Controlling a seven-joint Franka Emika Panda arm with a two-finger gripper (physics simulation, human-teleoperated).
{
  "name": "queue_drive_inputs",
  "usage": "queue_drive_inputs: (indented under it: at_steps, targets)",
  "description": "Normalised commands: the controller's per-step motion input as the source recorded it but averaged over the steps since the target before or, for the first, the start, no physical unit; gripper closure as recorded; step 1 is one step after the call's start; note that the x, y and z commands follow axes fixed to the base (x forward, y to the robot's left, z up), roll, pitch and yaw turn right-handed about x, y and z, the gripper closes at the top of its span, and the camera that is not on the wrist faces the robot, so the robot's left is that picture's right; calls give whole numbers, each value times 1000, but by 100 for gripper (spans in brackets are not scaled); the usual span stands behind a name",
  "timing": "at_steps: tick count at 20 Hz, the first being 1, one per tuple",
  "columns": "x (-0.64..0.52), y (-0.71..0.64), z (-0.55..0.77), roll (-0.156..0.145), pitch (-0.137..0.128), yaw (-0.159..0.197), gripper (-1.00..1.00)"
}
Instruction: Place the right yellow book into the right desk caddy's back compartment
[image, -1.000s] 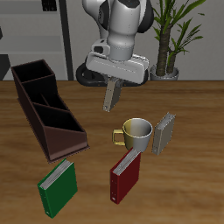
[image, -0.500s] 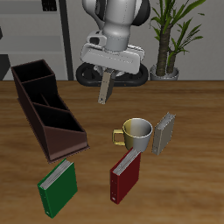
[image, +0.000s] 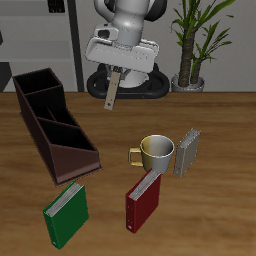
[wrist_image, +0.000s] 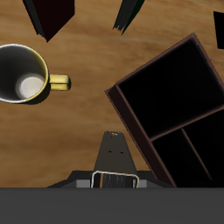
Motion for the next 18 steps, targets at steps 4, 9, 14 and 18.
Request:
queue_drive_inputs:
  at_steps: [4, 9, 14, 18]
  targets:
    - [11, -119, 228, -34, -7, 123, 100]
    - [-30, -58, 152, -28, -12, 137, 100]
    - [-46, 3, 84, -35, 3, 110, 100]
    - [-117, 47, 165, -14, -29, 73, 100]
